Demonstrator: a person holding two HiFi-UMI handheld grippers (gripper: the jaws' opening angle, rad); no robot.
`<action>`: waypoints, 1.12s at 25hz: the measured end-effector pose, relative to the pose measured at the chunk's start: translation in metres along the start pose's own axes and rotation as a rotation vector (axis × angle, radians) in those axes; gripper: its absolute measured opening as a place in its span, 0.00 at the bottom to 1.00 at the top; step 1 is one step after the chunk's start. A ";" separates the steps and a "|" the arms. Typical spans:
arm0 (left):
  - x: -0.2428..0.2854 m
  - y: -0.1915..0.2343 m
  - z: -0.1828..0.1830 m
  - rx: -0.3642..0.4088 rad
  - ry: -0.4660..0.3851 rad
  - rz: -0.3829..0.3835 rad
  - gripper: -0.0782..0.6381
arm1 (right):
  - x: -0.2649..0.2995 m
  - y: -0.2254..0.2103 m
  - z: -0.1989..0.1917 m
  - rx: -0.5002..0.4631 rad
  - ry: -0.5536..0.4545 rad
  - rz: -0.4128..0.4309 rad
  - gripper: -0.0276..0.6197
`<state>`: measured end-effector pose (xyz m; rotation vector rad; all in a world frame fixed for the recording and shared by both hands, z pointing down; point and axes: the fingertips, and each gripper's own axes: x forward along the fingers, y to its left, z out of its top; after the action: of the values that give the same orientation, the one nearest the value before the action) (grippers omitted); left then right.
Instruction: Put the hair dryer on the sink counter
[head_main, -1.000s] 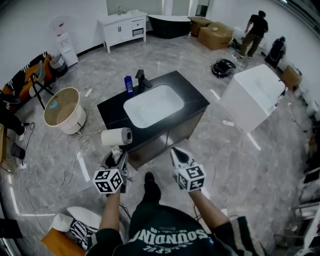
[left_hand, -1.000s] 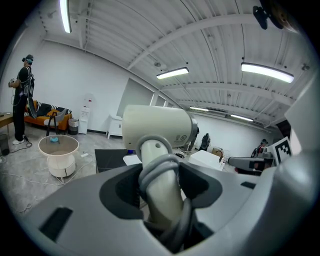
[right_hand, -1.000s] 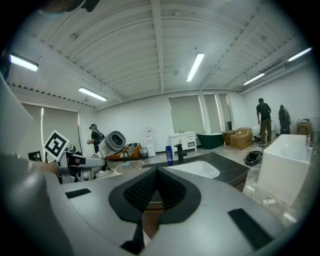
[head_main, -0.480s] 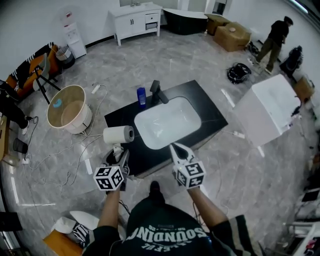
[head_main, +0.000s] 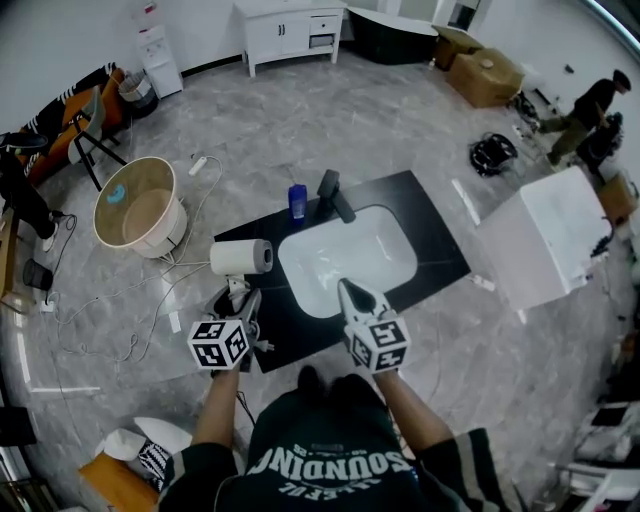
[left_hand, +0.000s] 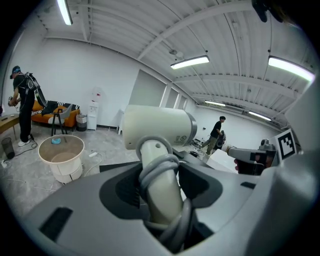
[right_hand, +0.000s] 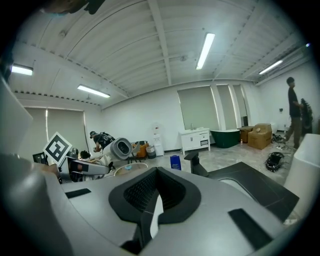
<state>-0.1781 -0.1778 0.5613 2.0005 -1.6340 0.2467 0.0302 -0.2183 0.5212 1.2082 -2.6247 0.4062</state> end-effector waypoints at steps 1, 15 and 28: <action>0.003 0.003 0.001 -0.006 0.004 0.010 0.41 | 0.006 0.000 -0.001 -0.001 0.007 0.008 0.04; 0.047 0.041 0.031 -0.101 -0.031 0.183 0.41 | 0.122 -0.007 0.021 -0.077 0.068 0.246 0.04; 0.085 0.058 0.030 -0.147 0.003 0.309 0.41 | 0.183 -0.014 0.013 -0.133 0.151 0.424 0.04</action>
<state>-0.2182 -0.2718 0.5926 1.6356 -1.8989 0.2349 -0.0766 -0.3601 0.5682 0.5520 -2.7124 0.3688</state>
